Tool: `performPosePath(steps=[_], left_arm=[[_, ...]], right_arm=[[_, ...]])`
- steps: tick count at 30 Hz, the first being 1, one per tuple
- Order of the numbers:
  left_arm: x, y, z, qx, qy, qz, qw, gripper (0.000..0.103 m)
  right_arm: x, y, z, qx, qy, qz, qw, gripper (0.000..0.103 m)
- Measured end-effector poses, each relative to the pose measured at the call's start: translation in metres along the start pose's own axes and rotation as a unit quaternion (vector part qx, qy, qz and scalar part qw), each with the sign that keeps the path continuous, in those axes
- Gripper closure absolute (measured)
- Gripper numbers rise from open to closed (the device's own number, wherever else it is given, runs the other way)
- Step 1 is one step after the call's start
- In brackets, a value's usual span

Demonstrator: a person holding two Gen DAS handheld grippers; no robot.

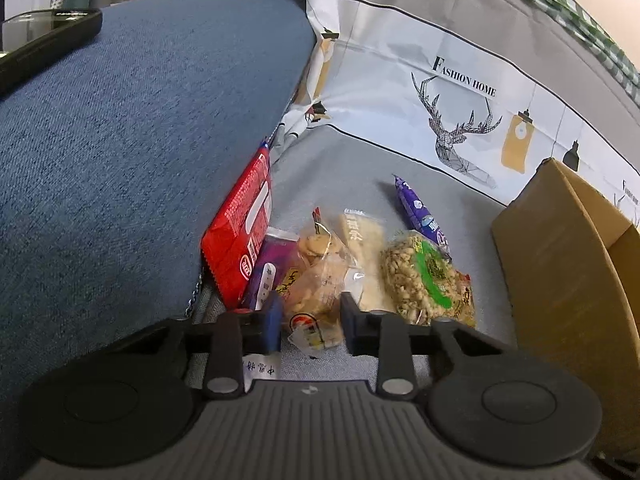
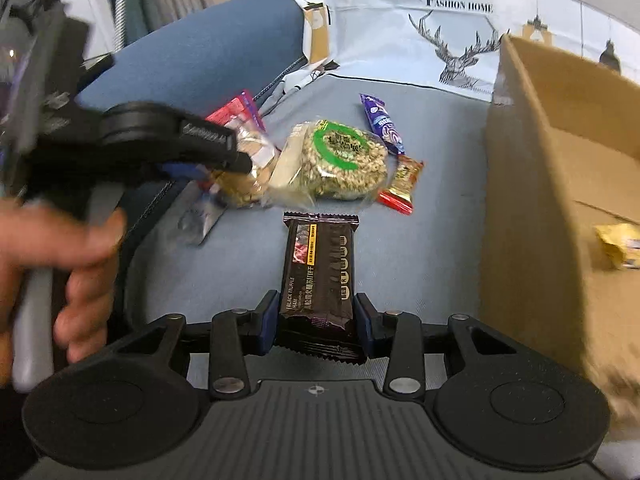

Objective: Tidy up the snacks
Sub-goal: 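Grasp the dark chocolate bar with the right tool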

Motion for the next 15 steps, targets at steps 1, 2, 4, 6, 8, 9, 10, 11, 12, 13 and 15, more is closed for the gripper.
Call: performPosePath(steps=[1, 2, 4, 6, 8, 9, 10, 11, 12, 13, 15], left_arm=[[0.002, 0.000, 0.000, 0.001, 0.000, 0.004, 1.0000, 0.076], [0.004, 0.001, 0.000, 0.003, -0.001, 0.009, 1.0000, 0.078], [0.010, 0.001, 0.000, 0.007, -0.003, 0.020, 0.9998, 0.083], [0.017, 0.001, -0.001, 0.011, -0.007, 0.032, 0.9994, 0.085], [0.025, 0.001, -0.002, 0.012, -0.016, 0.039, 0.9990, 0.087], [0.029, 0.000, -0.003, 0.011, -0.020, 0.042, 0.9989, 0.088], [0.035, -0.001, -0.003, 0.010, -0.025, 0.044, 0.9986, 0.088], [0.040, -0.002, -0.002, 0.010, -0.029, 0.048, 0.9984, 0.088], [0.046, -0.003, -0.002, 0.009, -0.033, 0.052, 0.9981, 0.089], [0.052, -0.004, -0.001, 0.008, -0.036, 0.056, 0.9977, 0.089], [0.061, -0.007, 0.000, 0.005, -0.042, 0.063, 0.9971, 0.090]], right_arm=[[0.005, 0.001, 0.003, 0.008, -0.001, 0.006, 1.000, 0.062], [0.008, 0.001, 0.007, 0.018, -0.002, 0.011, 1.000, 0.062], [0.008, -0.001, 0.015, 0.026, -0.002, 0.021, 0.999, 0.062], [0.004, -0.006, 0.023, 0.020, -0.004, 0.025, 0.999, 0.062], [0.000, -0.009, 0.030, 0.019, -0.004, 0.032, 0.999, 0.062], [-0.001, -0.009, 0.031, 0.023, -0.005, 0.034, 0.999, 0.062], [-0.003, -0.009, 0.031, 0.028, -0.008, 0.035, 0.999, 0.062], [-0.003, -0.009, 0.031, 0.035, -0.011, 0.035, 0.999, 0.062], [-0.004, -0.009, 0.030, 0.040, -0.014, 0.036, 0.998, 0.062], [-0.004, -0.010, 0.031, 0.039, -0.014, 0.037, 0.998, 0.062], [-0.005, -0.013, 0.032, 0.030, -0.012, 0.034, 0.999, 0.062]])
Point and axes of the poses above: each gripper's, at about its wrist camera, not at the fingertips, and x roughly against the way its jaws point, y to its left, z to its underside, the point moved 8 cm from there along -x, roughly the way its jaws point, and after that the axes turned 11 degrees about -y, right-handed, at the moved point
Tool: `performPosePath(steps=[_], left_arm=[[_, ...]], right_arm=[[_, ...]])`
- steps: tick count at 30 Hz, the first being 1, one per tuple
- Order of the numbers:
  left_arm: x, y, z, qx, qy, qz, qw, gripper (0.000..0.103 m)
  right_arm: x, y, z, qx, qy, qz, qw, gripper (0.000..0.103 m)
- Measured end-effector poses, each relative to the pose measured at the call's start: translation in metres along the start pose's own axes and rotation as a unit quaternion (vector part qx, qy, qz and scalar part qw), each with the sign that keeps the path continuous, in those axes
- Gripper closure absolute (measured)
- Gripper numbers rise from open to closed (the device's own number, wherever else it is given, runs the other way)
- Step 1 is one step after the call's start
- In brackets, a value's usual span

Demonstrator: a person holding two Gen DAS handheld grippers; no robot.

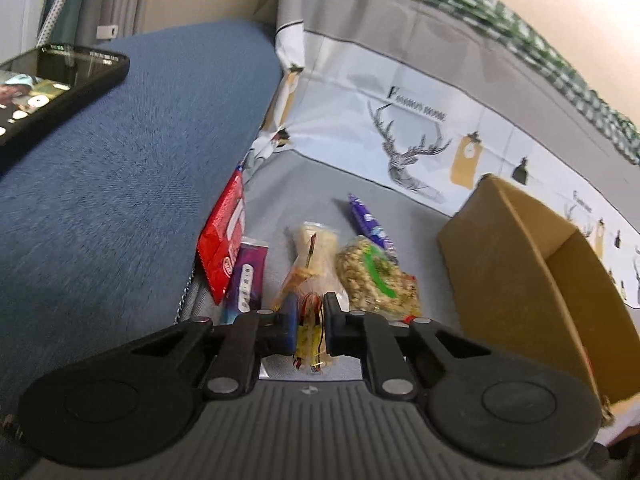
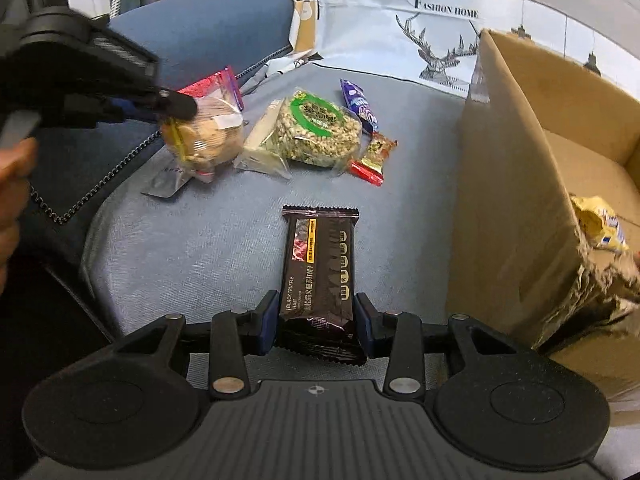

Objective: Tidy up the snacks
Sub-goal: 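Grasp the dark chocolate bar with the right tool, then grasp the clear cookie bag with the left tool while the right tool holds the chocolate bar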

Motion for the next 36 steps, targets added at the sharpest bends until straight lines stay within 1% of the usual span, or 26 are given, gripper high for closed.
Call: performPosePath(steps=[5, 8, 9, 11, 13, 14, 15, 17, 18, 19, 21, 23, 25, 27, 28, 31, 36], left_arm=[[0.014, -0.004, 0.000, 0.016, -0.006, 0.032, 0.9993, 0.090], [0.013, -0.003, 0.002, 0.039, 0.008, 0.060, 0.9974, 0.090], [0.012, -0.002, 0.002, 0.046, 0.012, 0.064, 0.9968, 0.090], [0.008, 0.000, 0.004, 0.062, 0.026, 0.076, 0.9948, 0.091], [0.002, 0.000, 0.009, 0.078, 0.056, 0.098, 0.9906, 0.089], [-0.001, 0.001, 0.013, 0.083, 0.072, 0.101, 0.9888, 0.089], [-0.004, 0.003, 0.015, 0.083, 0.080, 0.088, 0.9894, 0.089], [-0.007, 0.009, 0.017, 0.083, 0.083, 0.054, 0.9917, 0.080], [-0.008, 0.011, 0.017, 0.082, 0.082, 0.050, 0.9920, 0.068], [-0.008, 0.011, 0.018, 0.080, 0.081, 0.045, 0.9924, 0.059], [-0.009, 0.009, 0.019, 0.067, 0.082, 0.038, 0.9936, 0.056], [-0.010, 0.002, 0.020, 0.043, 0.086, 0.038, 0.9946, 0.050], [-0.012, -0.001, 0.021, 0.023, 0.089, 0.029, 0.9953, 0.034], [-0.014, -0.003, 0.024, 0.009, 0.095, 0.016, 0.9953, 0.027], [-0.016, -0.003, 0.026, 0.005, 0.100, 0.009, 0.9949, 0.025], [-0.023, -0.004, 0.030, -0.010, 0.114, -0.009, 0.9934, 0.023], [-0.035, -0.005, 0.039, -0.035, 0.142, -0.035, 0.9887, 0.022]], right_arm=[[-0.003, 0.001, 0.002, 0.005, 0.001, -0.004, 1.000, 0.061], [-0.004, 0.003, 0.003, 0.010, 0.002, -0.006, 1.000, 0.061], [-0.005, 0.003, 0.003, 0.010, 0.002, -0.008, 1.000, 0.061], [-0.005, 0.003, 0.003, 0.008, 0.003, -0.011, 1.000, 0.061], [-0.006, 0.004, 0.002, 0.006, 0.002, -0.013, 1.000, 0.061], [-0.006, 0.004, 0.002, 0.004, 0.001, -0.014, 1.000, 0.061], [-0.006, 0.004, 0.001, 0.003, 0.000, -0.015, 1.000, 0.061], [-0.006, 0.003, 0.001, 0.005, -0.004, -0.015, 1.000, 0.061], [-0.007, 0.003, 0.000, 0.006, -0.005, -0.015, 1.000, 0.061], [-0.006, 0.003, 0.001, 0.009, -0.007, -0.015, 1.000, 0.061], [-0.006, 0.004, 0.000, 0.013, -0.010, -0.015, 1.000, 0.061], [-0.006, 0.005, 0.000, 0.016, -0.012, -0.015, 1.000, 0.061], [-0.006, 0.005, -0.001, 0.015, -0.013, -0.016, 1.000, 0.059], [-0.006, 0.005, -0.002, 0.013, -0.015, -0.017, 1.000, 0.056], [-0.006, 0.005, -0.002, 0.013, -0.016, -0.018, 1.000, 0.055], [-0.007, 0.005, -0.003, 0.013, -0.016, -0.020, 1.000, 0.053], [-0.009, 0.007, -0.003, 0.020, -0.019, -0.020, 0.999, 0.050]])
Point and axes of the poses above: each gripper's, at about its wrist camera, not at the fingertips, and x roughly against the way its jaws point, y to its left, z to its underside, the point moved 8 cm from there along -x, roughly the way its jaws point, and after that the axes turned 11 degrees about -y, right-handed, at the moved point
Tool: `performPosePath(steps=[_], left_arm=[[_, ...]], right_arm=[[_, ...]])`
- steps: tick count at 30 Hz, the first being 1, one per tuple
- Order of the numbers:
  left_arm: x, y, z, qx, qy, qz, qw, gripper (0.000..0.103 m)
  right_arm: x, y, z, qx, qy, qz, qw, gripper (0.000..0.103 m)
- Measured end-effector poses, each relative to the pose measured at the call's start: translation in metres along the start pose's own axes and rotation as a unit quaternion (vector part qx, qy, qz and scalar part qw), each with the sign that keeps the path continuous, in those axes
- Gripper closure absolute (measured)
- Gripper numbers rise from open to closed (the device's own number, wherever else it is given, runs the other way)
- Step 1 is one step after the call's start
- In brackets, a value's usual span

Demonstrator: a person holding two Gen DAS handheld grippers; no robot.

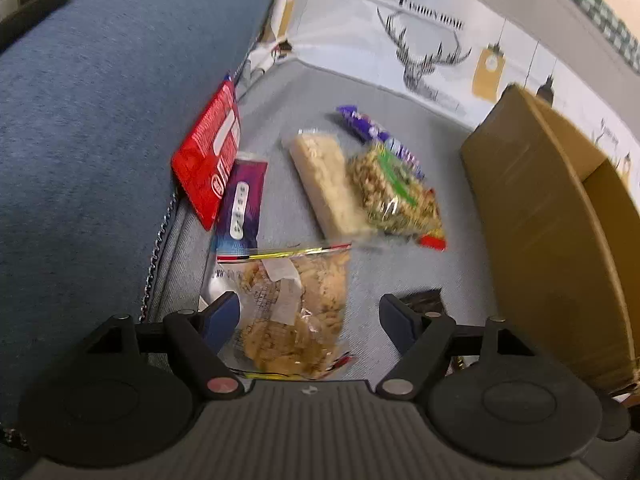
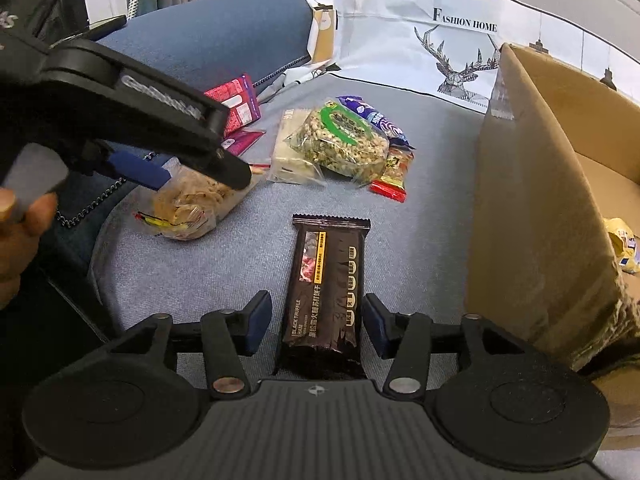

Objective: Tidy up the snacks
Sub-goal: 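Grasp the clear cookie bag with the left tool while the right tool holds the chocolate bar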

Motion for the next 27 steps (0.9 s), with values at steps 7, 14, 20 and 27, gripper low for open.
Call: performPosePath(steps=[7, 14, 20, 27], left_arm=[[-0.010, -0.001, 0.005, -0.008, 0.026, -0.008, 0.9996, 0.023], [-0.015, 0.001, 0.008, 0.003, 0.043, -0.005, 0.9991, 0.026], [-0.014, -0.002, 0.010, -0.006, 0.040, -0.007, 0.9992, 0.041], [0.001, -0.008, 0.003, 0.005, 0.003, 0.045, 0.9990, 0.046]], right_arm=[[-0.005, -0.002, 0.001, 0.000, 0.002, 0.005, 1.000, 0.050], [-0.008, -0.006, 0.003, -0.003, 0.005, 0.012, 1.000, 0.050], [-0.010, -0.003, 0.007, 0.025, 0.006, 0.016, 1.000, 0.062], [0.008, -0.004, -0.012, 0.016, -0.050, 0.010, 0.999, 0.062]])
Point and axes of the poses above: each gripper's, at about its wrist camera, not at the fingertips, and x roughly against the way its jaws point, y to its left, z to its underside, the point moved 8 cm from there along -x, roughly the way its jaws point, and after that the axes turned 11 degrees about -y, right-handed, at the moved point
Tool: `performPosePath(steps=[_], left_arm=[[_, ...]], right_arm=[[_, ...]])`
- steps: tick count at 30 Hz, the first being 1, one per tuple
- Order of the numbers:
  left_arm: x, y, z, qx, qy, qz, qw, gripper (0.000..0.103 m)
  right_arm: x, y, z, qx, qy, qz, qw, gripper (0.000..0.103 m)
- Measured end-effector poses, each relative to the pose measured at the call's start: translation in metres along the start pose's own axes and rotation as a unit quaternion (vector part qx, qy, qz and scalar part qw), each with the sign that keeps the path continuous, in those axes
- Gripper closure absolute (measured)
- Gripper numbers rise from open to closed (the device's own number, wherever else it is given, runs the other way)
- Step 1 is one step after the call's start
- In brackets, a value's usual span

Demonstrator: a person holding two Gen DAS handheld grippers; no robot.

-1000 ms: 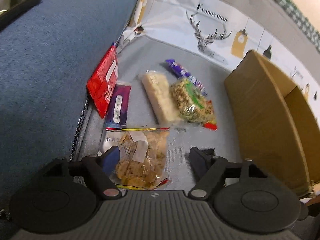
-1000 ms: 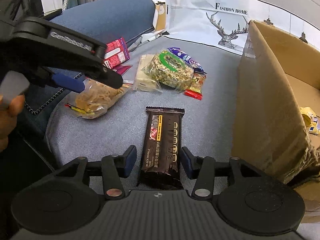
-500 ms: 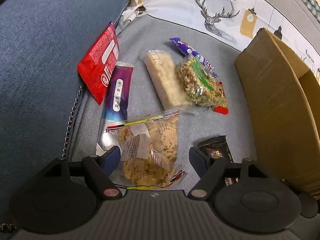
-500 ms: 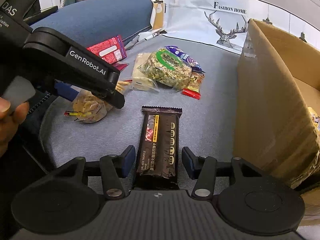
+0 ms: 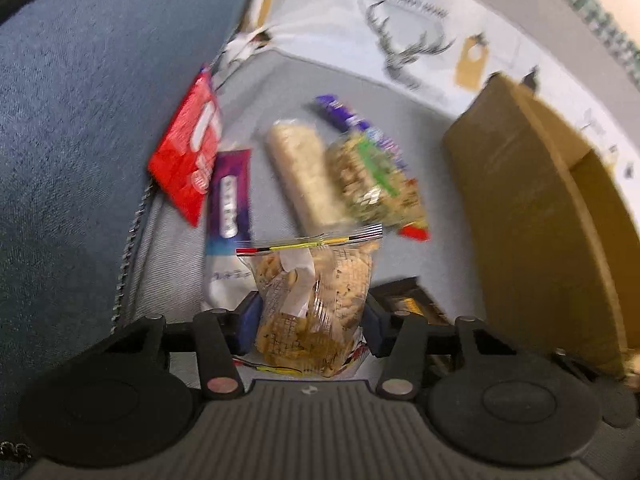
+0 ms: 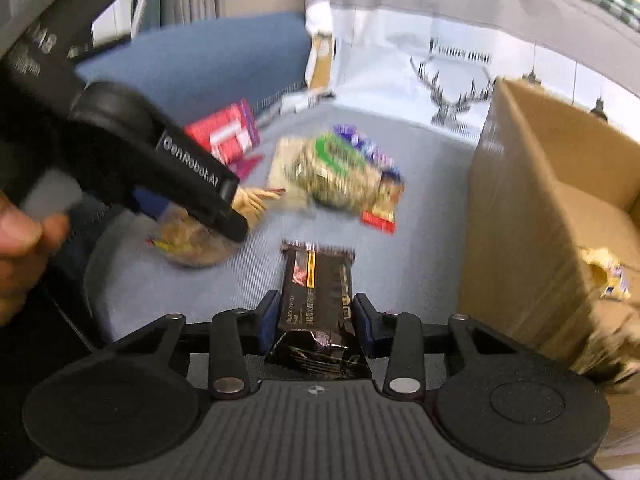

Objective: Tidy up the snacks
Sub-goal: 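Grasp the clear cookie bag with the left tool while the right tool holds the chocolate bar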

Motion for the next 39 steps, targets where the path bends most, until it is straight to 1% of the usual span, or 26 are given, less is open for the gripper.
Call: performPosePath(steps=[2, 4, 6, 9, 11, 14, 17, 23, 27, 29, 30, 32, 39], left_arm=[[0.000, -0.003, 0.003, 0.003, 0.011, 0.023, 0.9997, 0.046], [-0.004, -0.004, 0.006, 0.007, 0.030, 0.036, 0.9989, 0.046], [-0.009, -0.004, 0.009, 0.011, 0.048, 0.033, 0.9983, 0.046], [-0.014, -0.001, 0.012, 0.013, 0.063, 0.019, 0.9977, 0.045], [-0.017, -0.001, 0.013, 0.010, 0.066, 0.018, 0.9976, 0.045], [-0.019, 0.000, 0.015, 0.008, 0.076, 0.015, 0.9969, 0.041], [-0.022, 0.000, 0.015, 0.013, 0.080, 0.019, 0.9965, 0.038], [-0.022, 0.000, 0.015, 0.013, 0.082, 0.020, 0.9964, 0.038], [-0.022, -0.001, 0.015, 0.009, 0.081, 0.018, 0.9965, 0.038], [-0.022, -0.001, 0.014, 0.008, 0.081, 0.017, 0.9966, 0.039], [-0.022, -0.001, 0.014, 0.009, 0.079, 0.017, 0.9967, 0.041], [-0.020, -0.001, 0.013, 0.011, 0.072, 0.024, 0.9971, 0.045], [-0.003, 0.000, 0.003, 0.031, 0.023, 0.044, 0.9983, 0.046]], right_arm=[[0.000, -0.001, -0.001, -0.006, 0.003, -0.001, 1.000, 0.062], [-0.003, -0.002, 0.004, -0.007, 0.017, 0.000, 1.000, 0.062], [-0.008, -0.001, 0.010, -0.006, 0.036, 0.001, 0.999, 0.062], [-0.013, 0.001, 0.018, -0.012, 0.057, -0.004, 0.998, 0.060], [-0.013, 0.001, 0.016, -0.017, 0.055, -0.004, 0.998, 0.060], [-0.012, 0.000, 0.015, -0.021, 0.053, -0.005, 0.998, 0.055], [-0.012, -0.002, 0.017, -0.024, 0.054, -0.007, 0.998, 0.055], [-0.015, 0.000, 0.020, -0.012, 0.058, -0.005, 0.998, 0.055], [-0.014, 0.002, 0.020, -0.001, 0.052, -0.009, 0.999, 0.062], [-0.013, 0.002, 0.020, -0.001, 0.049, -0.009, 0.999, 0.062], [-0.012, 0.001, 0.020, -0.001, 0.048, -0.008, 0.999, 0.062], [-0.010, 0.001, 0.018, 0.000, 0.042, -0.005, 0.999, 0.062], [0.001, -0.001, 0.005, -0.007, 0.010, -0.006, 1.000, 0.062]])
Point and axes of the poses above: each gripper's, at about its wrist camera, not at the fingertips, and x roughly against the way its jaws point, y to its left, z to its underside, the point moved 8 cm from there along -x, roughly the way its jaws point, and after that the axes turned 11 degrees about -y, right-handed, at the moved point
